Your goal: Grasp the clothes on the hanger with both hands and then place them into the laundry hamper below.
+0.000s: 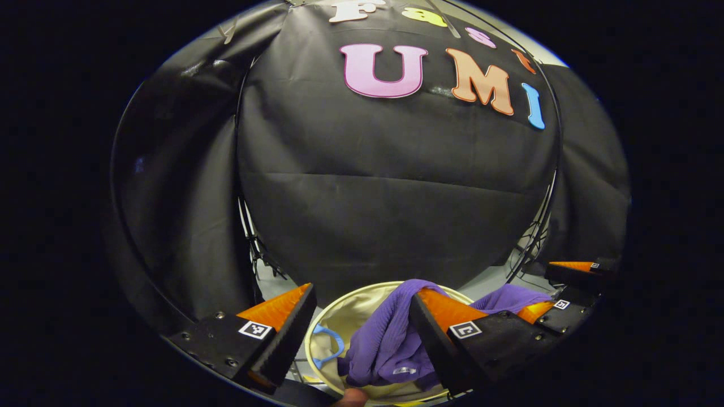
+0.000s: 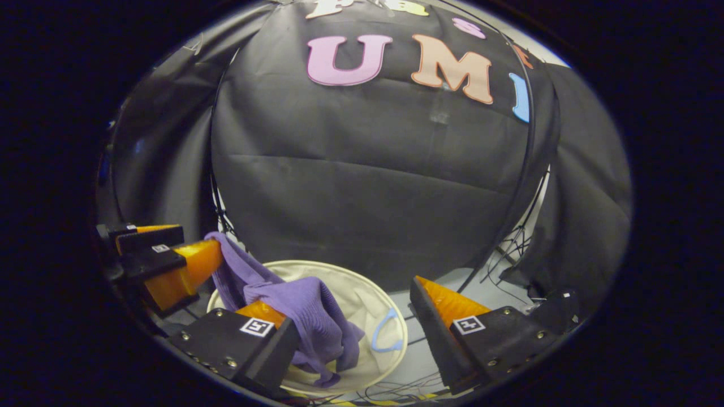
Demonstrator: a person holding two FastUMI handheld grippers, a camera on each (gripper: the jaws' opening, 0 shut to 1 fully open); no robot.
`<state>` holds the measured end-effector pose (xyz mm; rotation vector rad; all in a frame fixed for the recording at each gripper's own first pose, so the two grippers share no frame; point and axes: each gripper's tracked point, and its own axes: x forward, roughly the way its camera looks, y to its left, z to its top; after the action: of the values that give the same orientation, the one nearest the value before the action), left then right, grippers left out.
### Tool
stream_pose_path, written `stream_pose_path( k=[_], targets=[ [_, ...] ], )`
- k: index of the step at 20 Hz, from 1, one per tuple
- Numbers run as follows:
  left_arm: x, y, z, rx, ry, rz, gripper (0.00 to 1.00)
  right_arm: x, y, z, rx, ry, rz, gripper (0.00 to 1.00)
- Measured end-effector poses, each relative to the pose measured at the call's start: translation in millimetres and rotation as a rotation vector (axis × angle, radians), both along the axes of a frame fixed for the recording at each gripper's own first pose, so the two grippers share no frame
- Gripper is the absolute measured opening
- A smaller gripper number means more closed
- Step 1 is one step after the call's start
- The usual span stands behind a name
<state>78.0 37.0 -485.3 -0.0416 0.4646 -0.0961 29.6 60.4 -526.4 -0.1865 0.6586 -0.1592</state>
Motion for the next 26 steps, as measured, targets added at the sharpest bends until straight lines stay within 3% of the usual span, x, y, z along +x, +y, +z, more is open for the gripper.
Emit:
stream_pose_path(
  k=[4, 6, 11, 13, 18, 26],
  targets=[
    [-8, 0, 10, -0.005, -0.002, -0.003, 0.98, -38, 15, -19, 0.099, 0.213, 0.017, 1.00],
    [-14, -1, 13, 0.015, 0.011, -0.013, 0.98, -44, 25, -7, 0.157, 0.206, 0.016, 0.99],
    [-56, -21, 17, -0.077, 0.209, -0.106, 0.98, -29, 30, 61, 0.138, 0.073, 0.026, 1.00],
    [-64, -18, 38, -0.071, 0.222, -0.128, 0.99, -32, 30, 78, 0.143, 0.043, 0.022, 1.00],
    [-58, 1, 141, -0.062, 0.039, -0.103, 0.96, -25, 38, 123, 0.170, -0.048, 0.009, 1.00],
    [-41, 10, 215, -0.053, -0.111, -0.068, 0.94, -1, 38, 193, 0.162, -0.168, 0.028, 0.99]
  ],
)
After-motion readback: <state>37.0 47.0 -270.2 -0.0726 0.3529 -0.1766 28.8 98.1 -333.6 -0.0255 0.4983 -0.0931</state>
